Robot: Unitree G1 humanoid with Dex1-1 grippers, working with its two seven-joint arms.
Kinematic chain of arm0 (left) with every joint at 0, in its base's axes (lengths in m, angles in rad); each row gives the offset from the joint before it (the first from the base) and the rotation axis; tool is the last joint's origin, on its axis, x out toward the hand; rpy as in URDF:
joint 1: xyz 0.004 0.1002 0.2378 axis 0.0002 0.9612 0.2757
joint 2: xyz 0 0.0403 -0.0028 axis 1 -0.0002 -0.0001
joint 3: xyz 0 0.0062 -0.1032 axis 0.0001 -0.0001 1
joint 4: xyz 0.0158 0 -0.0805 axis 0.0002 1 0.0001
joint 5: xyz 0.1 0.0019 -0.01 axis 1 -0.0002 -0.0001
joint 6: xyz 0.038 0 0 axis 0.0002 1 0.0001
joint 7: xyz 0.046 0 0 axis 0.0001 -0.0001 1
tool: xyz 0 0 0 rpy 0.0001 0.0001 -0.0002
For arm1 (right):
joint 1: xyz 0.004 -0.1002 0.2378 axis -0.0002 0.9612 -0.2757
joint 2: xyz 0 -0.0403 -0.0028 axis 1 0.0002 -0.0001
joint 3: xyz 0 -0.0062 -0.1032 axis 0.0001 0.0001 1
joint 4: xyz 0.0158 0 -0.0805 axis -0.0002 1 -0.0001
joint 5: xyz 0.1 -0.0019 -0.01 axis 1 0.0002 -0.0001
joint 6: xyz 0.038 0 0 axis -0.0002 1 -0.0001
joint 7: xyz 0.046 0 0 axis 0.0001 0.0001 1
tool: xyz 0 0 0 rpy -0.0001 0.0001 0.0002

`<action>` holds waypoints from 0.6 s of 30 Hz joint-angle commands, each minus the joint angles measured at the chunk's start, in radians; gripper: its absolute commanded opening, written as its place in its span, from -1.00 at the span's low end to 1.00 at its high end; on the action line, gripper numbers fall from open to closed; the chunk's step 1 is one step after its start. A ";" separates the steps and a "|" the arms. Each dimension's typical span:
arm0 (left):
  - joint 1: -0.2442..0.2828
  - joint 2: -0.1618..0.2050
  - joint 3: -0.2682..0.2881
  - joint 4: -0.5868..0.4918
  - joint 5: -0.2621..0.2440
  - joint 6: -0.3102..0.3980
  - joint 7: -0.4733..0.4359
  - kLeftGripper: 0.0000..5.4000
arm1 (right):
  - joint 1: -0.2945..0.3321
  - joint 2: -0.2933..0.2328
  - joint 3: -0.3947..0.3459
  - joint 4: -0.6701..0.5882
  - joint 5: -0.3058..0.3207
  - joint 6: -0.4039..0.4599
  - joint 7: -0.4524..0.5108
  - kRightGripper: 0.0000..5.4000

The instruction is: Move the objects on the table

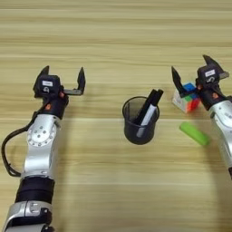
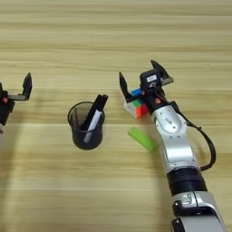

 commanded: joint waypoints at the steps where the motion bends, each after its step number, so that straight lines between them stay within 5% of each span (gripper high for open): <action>1: -0.013 0.008 -0.002 0.007 0.013 -0.008 0.006 1.00 | 0.025 0.003 -0.003 -0.071 0.038 -0.006 0.038 0.99; 8: -0.014 0.007 -0.004 0.011 0.018 -0.012 0.008 1.00 | 0.078 -0.022 -0.002 -0.186 0.117 0.015 0.141 0.99; 18: -0.018 0.007 -0.012 0.018 0.029 -0.023 0.012 1.00 | 0.208 -0.189 -0.056 -0.371 0.331 0.202 0.389 0.99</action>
